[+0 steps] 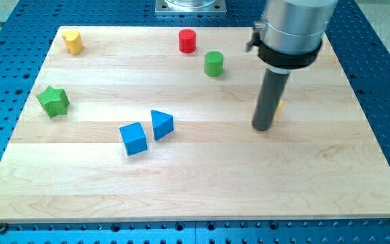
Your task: Push the cube towards the bottom right corner of the board
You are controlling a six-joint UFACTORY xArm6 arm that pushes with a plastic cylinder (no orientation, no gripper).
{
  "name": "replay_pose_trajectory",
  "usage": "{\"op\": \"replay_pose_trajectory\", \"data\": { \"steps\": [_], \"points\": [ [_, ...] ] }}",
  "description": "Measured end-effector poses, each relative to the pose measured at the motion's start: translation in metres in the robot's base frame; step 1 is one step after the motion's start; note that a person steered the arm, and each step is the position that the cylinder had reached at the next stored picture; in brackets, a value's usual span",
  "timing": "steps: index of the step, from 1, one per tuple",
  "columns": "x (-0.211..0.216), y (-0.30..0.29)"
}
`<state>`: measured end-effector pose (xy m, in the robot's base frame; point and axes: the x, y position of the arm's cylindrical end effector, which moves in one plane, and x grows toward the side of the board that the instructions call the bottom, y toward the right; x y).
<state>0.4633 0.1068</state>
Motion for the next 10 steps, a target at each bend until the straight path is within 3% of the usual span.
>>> {"op": "replay_pose_trajectory", "data": {
  "steps": [1, 3, 4, 7, 10],
  "points": [
    [-0.018, -0.010],
    [-0.032, 0.097],
    [-0.032, 0.035],
    [-0.030, -0.236],
    [0.037, -0.180]
  ]
}}
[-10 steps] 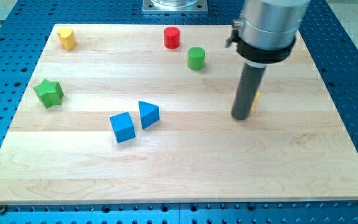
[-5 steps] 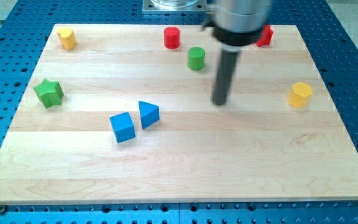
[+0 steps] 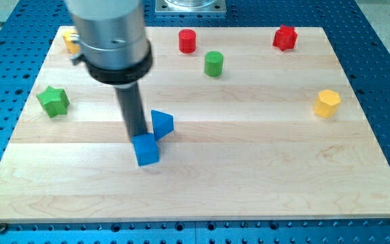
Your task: Push the cube towards the bottom right corner of the board
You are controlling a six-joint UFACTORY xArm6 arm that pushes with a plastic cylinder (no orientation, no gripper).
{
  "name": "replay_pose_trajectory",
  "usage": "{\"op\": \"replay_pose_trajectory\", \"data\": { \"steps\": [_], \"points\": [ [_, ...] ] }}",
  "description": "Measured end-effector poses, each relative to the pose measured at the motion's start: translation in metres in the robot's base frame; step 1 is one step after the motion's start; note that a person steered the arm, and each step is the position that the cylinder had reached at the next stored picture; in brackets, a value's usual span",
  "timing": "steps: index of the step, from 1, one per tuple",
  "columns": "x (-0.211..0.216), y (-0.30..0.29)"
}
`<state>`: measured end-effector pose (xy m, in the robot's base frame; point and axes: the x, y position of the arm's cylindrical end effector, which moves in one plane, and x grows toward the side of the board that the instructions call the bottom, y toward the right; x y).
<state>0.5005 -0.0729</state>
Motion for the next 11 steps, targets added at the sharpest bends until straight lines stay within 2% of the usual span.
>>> {"op": "replay_pose_trajectory", "data": {
  "steps": [2, 3, 4, 5, 6, 7, 8, 9, 10, 11],
  "points": [
    [0.019, -0.032],
    [0.040, 0.015],
    [0.040, 0.101],
    [0.040, 0.129],
    [0.049, 0.080],
    [0.068, 0.149],
    [0.068, 0.198],
    [0.054, 0.172],
    [0.040, 0.233],
    [0.040, 0.257]
  ]
}}
